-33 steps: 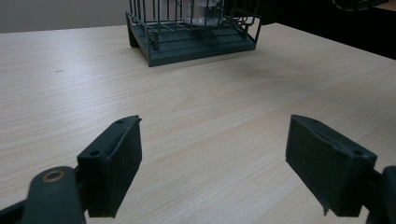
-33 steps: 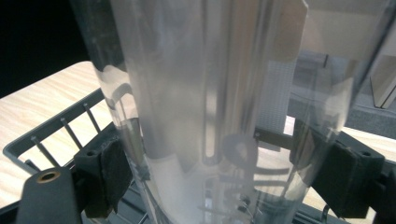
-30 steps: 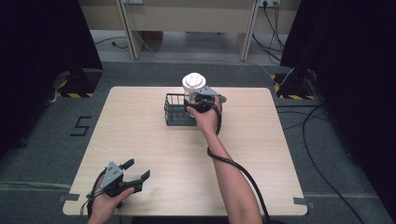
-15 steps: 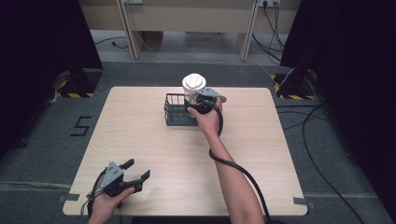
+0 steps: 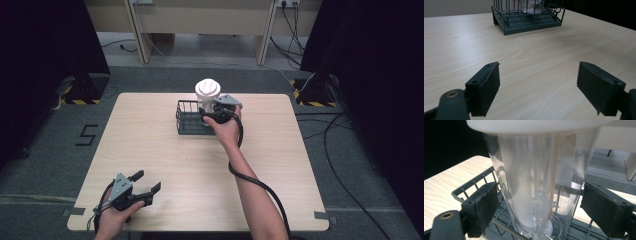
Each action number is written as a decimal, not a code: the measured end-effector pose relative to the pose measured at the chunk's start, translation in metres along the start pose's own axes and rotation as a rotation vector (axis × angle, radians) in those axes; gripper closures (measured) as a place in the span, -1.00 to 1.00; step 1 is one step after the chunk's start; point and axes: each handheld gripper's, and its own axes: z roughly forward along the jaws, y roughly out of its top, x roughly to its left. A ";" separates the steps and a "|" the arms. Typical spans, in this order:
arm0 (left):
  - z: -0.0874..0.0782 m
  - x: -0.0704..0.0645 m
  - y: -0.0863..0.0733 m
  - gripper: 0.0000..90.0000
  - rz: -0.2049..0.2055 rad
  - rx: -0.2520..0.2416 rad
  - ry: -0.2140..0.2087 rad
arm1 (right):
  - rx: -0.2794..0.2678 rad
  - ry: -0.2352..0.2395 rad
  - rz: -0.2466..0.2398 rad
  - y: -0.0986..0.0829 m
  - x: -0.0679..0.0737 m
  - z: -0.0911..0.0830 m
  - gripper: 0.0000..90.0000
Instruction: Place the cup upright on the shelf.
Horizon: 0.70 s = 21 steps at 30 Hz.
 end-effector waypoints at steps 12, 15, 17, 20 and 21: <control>0.000 0.000 0.000 -0.60 0.001 0.001 0.002 | -0.008 0.011 0.003 -0.004 -0.001 -0.015 -0.66; 0.000 0.000 0.000 -0.60 0.002 0.002 0.003 | -0.010 0.012 -0.002 -0.007 -0.001 -0.019 -0.66; 0.000 -0.001 0.000 -0.60 0.002 0.002 0.004 | -0.009 0.014 -0.003 -0.008 -0.001 -0.022 -0.66; 0.000 -0.001 0.000 -0.60 0.003 0.003 0.005 | -0.012 0.013 -0.001 -0.010 -0.002 -0.025 -0.66; 0.000 0.000 0.000 -0.60 0.003 0.003 0.006 | -0.014 0.014 -0.003 -0.011 -0.003 -0.026 -0.66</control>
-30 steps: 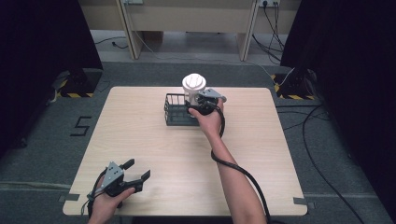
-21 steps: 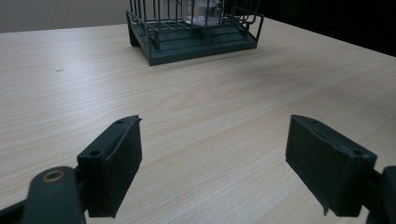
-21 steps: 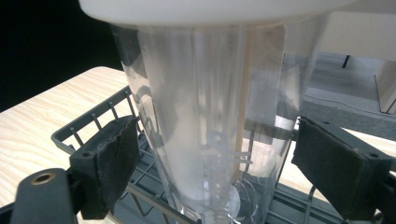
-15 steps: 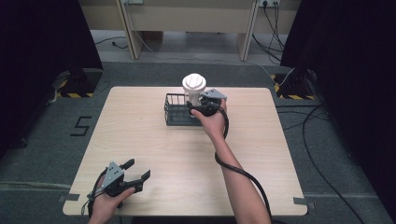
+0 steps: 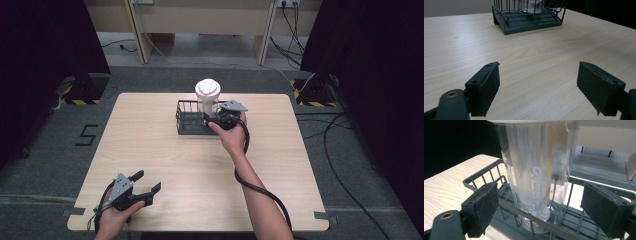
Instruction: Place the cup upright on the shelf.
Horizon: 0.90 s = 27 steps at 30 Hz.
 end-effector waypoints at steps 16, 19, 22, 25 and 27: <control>0.000 0.000 0.000 -0.60 -0.001 0.001 0.001 | -0.017 0.032 -0.028 -0.003 0.004 -0.018 -0.65; 0.000 0.000 0.000 -0.60 -0.001 0.001 0.001 | -0.022 0.038 -0.033 -0.004 0.005 -0.023 -0.65; 0.000 0.000 0.000 -0.60 -0.001 0.002 0.001 | -0.023 0.042 -0.036 -0.005 0.005 -0.027 -0.65; 0.000 0.000 0.000 -0.60 -0.001 0.002 0.002 | -0.024 0.044 -0.031 -0.007 0.004 -0.032 -0.65; 0.000 0.000 0.000 -0.60 -0.001 0.002 0.002 | -0.026 0.043 -0.029 -0.008 0.003 -0.035 -0.65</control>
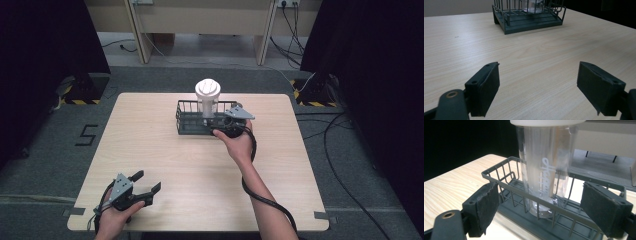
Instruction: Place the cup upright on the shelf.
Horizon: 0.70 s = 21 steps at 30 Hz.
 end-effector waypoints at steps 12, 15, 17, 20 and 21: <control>0.000 0.000 0.000 -0.60 0.001 0.000 0.002 | -0.004 -0.013 0.002 -0.007 -0.006 -0.018 -0.65; 0.000 0.000 0.000 -0.60 0.001 0.000 0.003 | -0.004 -0.012 -0.001 -0.008 -0.007 -0.022 -0.65; 0.000 0.000 0.000 -0.60 0.001 0.000 0.003 | -0.003 -0.013 -0.002 -0.009 -0.007 -0.025 -0.65; 0.000 0.000 0.000 -0.60 0.001 0.001 0.003 | -0.003 -0.011 -0.003 -0.010 -0.008 -0.029 -0.65; 0.000 0.000 0.000 -0.60 0.001 0.001 0.003 | -0.003 -0.010 -0.004 -0.010 -0.008 -0.031 -0.65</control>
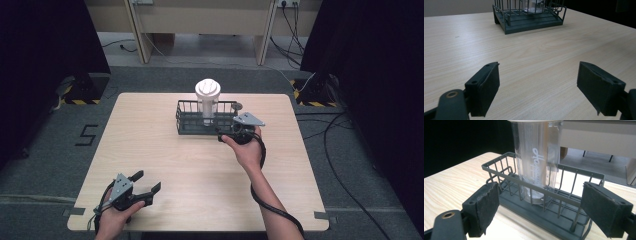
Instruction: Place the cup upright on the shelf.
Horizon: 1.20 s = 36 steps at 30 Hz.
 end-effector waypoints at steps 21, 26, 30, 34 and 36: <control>0.000 0.000 0.000 -0.60 -0.001 0.001 0.004 | 0.009 -0.014 -0.012 -0.017 -0.011 -0.042 -0.64; 0.000 0.000 0.000 -0.60 0.002 0.004 0.005 | 0.016 -0.027 -0.010 -0.027 -0.018 -0.057 -0.63; 0.000 0.000 0.000 -0.60 -0.001 0.001 0.007 | 0.019 -0.041 -0.003 -0.035 -0.023 -0.067 -0.63; -0.001 0.000 0.000 -0.60 0.005 0.001 0.016 | 0.018 -0.052 -0.003 -0.042 -0.027 -0.077 -0.63; -0.001 0.000 0.000 -0.60 0.004 0.001 0.016 | 0.020 -0.053 0.000 -0.044 -0.028 -0.081 -0.63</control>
